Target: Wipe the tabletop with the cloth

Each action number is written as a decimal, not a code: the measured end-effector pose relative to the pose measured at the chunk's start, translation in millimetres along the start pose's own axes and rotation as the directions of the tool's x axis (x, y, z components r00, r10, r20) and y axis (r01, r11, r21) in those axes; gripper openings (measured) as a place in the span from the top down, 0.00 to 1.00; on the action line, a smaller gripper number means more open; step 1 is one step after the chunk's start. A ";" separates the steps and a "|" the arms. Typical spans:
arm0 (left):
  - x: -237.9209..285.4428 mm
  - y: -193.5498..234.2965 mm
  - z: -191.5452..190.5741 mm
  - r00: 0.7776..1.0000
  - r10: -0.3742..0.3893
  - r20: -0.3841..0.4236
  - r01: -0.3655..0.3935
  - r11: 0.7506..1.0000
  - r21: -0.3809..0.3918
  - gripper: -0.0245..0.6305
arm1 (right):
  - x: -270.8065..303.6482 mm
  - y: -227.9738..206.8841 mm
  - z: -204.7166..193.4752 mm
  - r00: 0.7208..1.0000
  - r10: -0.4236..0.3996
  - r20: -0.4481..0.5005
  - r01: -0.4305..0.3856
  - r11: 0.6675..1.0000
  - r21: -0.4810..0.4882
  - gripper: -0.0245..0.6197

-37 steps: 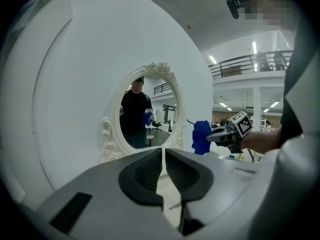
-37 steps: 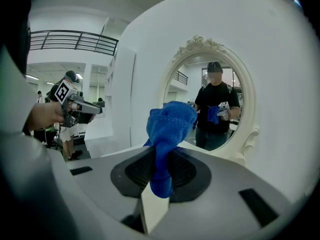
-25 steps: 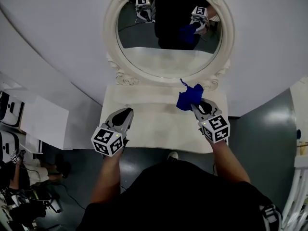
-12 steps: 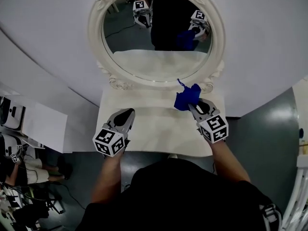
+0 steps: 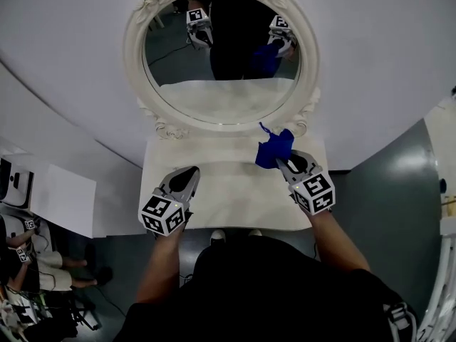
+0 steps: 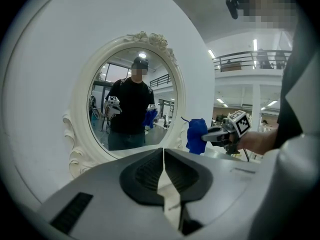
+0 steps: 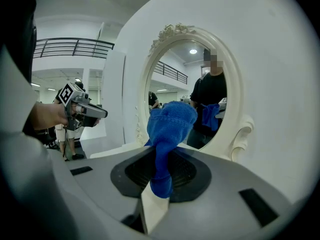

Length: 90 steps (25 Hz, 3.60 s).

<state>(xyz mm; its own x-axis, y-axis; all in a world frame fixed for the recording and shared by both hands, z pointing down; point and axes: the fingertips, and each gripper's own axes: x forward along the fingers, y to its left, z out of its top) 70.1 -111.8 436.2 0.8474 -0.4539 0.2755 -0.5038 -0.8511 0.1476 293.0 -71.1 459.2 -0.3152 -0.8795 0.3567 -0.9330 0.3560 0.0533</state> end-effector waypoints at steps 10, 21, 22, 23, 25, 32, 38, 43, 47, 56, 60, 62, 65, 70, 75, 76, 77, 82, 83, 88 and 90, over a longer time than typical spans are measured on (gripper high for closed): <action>-19.4 11.3 -2.6 0.999 -0.049 0.005 0.049 0.999 0.003 0.93 | -5.0 21.1 -7.7 0.998 -0.043 -0.043 0.045 0.999 0.031 0.88; -89.7 72.0 -28.4 0.999 0.041 -0.010 -0.042 0.999 -0.034 0.93 | 76.9 92.8 -32.9 0.983 0.134 -0.128 -0.113 0.981 0.157 0.88; -97.7 77.7 -30.8 0.999 0.051 -0.011 -0.051 0.998 -0.038 0.93 | 86.7 103.1 -33.2 0.979 0.157 -0.129 -0.134 0.976 0.174 0.88; -106.0 83.6 -33.7 0.998 0.060 -0.012 -0.061 0.997 -0.041 0.93 | 96.9 114.4 -33.4 0.975 0.181 -0.130 -0.154 0.970 0.189 0.88; -122.4 95.8 -40.3 0.997 0.080 -0.014 -0.080 0.996 -0.048 0.93 | 118.5 138.4 -33.7 0.964 0.228 -0.135 -0.197 0.958 0.210 0.88; -169.7 134.4 -66.5 0.992 0.126 -0.030 -0.128 0.988 -0.092 0.93 | 199.4 223.0 -38.5 0.910 0.371 -0.185 -0.335 0.921 0.197 0.88; -196.3 157.3 -85.6 0.988 0.151 -0.041 -0.155 0.981 -0.121 0.93 | 260.6 286.7 -60.8 0.851 0.464 -0.248 -0.419 0.883 0.214 0.88; -218.6 174.7 -107.1 0.982 0.177 -0.072 -0.186 0.971 -0.150 0.93 | 310.5 337.8 -97.8 0.779 0.536 -0.326 -0.455 0.840 0.295 0.88; -235.7 192.6 -123.1 0.974 0.202 -0.100 -0.218 0.960 -0.178 0.93 | 350.5 368.2 -136.5 0.719 0.572 -0.395 -0.440 0.815 0.378 0.88; -267.8 222.0 -156.2 0.958 0.241 -0.157 -0.273 0.933 -0.233 0.93 | 416.7 434.8 -165.9 0.646 0.643 -0.411 -0.461 0.758 0.461 0.88; -275.7 231.4 -165.8 0.953 0.247 -0.177 -0.286 0.926 -0.245 0.93 | 437.1 452.0 -181.0 0.628 0.656 -0.418 -0.447 0.744 0.496 0.88; -278.1 234.5 -169.2 0.951 0.248 -0.186 -0.290 0.924 -0.250 0.93 | 444.0 456.5 -191.2 0.618 0.660 -0.428 -0.435 0.740 0.513 0.88; -283.5 238.6 -173.5 0.949 0.247 -0.195 -0.293 0.921 -0.257 0.93 | 452.3 460.0 -204.1 0.611 0.650 -0.452 -0.412 0.748 0.520 0.88; -286.6 241.7 -179.3 0.949 0.239 -0.207 -0.290 0.920 -0.265 0.93 | 457.2 456.7 -217.8 0.608 0.634 -0.478 -0.374 0.760 0.532 0.88; -274.2 239.7 -177.7 0.957 0.207 -0.202 -0.257 0.930 -0.264 0.93 | 447.5 433.7 -230.3 0.612 0.612 -0.500 -0.325 0.772 0.547 0.88; -270.8 239.0 -176.2 0.959 0.201 -0.199 -0.249 0.933 -0.261 0.93 | 444.0 427.2 -233.0 0.615 0.605 -0.507 -0.313 0.776 0.547 0.87; -267.0 237.9 -174.7 0.961 0.194 -0.197 -0.241 0.936 -0.258 0.93 | 439.7 419.8 -236.0 0.617 0.595 -0.515 -0.299 0.783 0.545 0.87; -238.4 226.9 -164.6 0.973 0.137 -0.188 -0.180 0.954 -0.238 0.93 | 410.8 374.1 -252.5 0.636 0.548 -0.544 -0.220 0.804 0.552 0.88; -231.2 223.7 -161.8 0.975 0.122 -0.188 -0.165 0.959 -0.232 0.93 | 404.8 364.7 -254.9 0.642 0.539 -0.545 -0.205 0.806 0.556 0.88; -194.4 203.7 -147.7 0.981 0.055 -0.185 -0.093 0.975 -0.204 0.93 | 368.4 315.6 -270.6 0.660 0.486 -0.573 -0.152 0.833 0.532 0.88; -176.6 195.2 -143.6 0.982 0.019 -0.186 -0.055 0.980 -0.190 0.93 | 351.1 288.9 -279.3 0.672 0.454 -0.585 -0.120 0.847 0.519 0.88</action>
<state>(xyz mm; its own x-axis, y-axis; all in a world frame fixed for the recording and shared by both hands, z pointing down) -201.9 -159.9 552.8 0.7915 -0.4131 0.4504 -0.5725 -0.7592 0.3096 -38.7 -188.8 860.3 -0.5335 -0.2449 0.8096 -0.8421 0.2430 -0.4814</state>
